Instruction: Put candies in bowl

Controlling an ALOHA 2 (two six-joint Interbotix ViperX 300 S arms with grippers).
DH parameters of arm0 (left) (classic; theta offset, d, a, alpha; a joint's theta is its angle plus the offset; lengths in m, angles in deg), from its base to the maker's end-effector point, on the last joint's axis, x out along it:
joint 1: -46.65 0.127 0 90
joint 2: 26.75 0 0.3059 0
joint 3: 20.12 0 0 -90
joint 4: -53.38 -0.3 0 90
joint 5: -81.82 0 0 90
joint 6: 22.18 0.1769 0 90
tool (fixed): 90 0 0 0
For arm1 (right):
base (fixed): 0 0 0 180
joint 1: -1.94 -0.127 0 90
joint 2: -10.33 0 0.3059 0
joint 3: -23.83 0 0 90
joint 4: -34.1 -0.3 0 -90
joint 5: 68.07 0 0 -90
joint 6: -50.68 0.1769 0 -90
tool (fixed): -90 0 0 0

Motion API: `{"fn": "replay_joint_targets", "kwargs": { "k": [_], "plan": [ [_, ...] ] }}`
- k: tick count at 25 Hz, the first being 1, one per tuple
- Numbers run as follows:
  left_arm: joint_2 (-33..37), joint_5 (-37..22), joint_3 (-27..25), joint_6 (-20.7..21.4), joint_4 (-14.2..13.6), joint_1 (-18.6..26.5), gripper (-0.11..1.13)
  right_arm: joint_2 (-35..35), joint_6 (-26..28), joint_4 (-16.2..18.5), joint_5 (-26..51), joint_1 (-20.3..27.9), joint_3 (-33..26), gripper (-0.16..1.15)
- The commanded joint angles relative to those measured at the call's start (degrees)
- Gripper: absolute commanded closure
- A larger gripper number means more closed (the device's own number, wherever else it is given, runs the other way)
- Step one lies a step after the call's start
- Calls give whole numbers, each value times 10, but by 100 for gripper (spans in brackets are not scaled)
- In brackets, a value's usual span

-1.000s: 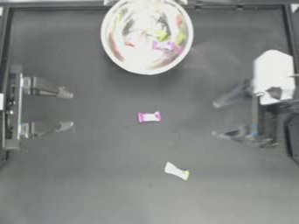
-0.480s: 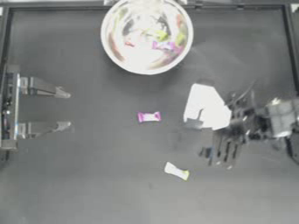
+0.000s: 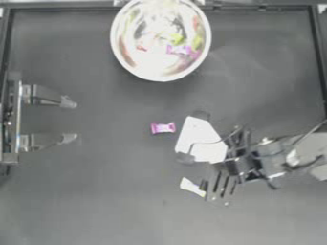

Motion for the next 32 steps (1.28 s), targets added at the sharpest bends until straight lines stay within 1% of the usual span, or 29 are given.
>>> {"fn": "replay_joint_targets", "kwargs": {
  "k": [1, 9, 19, 23, 32],
  "plan": [
    [-2, 5, 4, 0, 1, 1, 9, 15, 9, 0, -23, -4, -15, 0],
    [-2, 6, 3, -1, 2, 1, 9, 66, 28, 4, -49, -14, -17, 0],
    [-2, 6, 0, -9, 7, 1, 9, 124, 20, 9, -74, -18, -32, 0],
    [-2, 7, -2, -9, 9, 1, 9, 136, 18, 12, -75, -18, -39, 0],
    [-3, 7, -3, -9, 17, 1, 9, 152, 18, 9, -76, -18, -41, 1]
  ]
}}
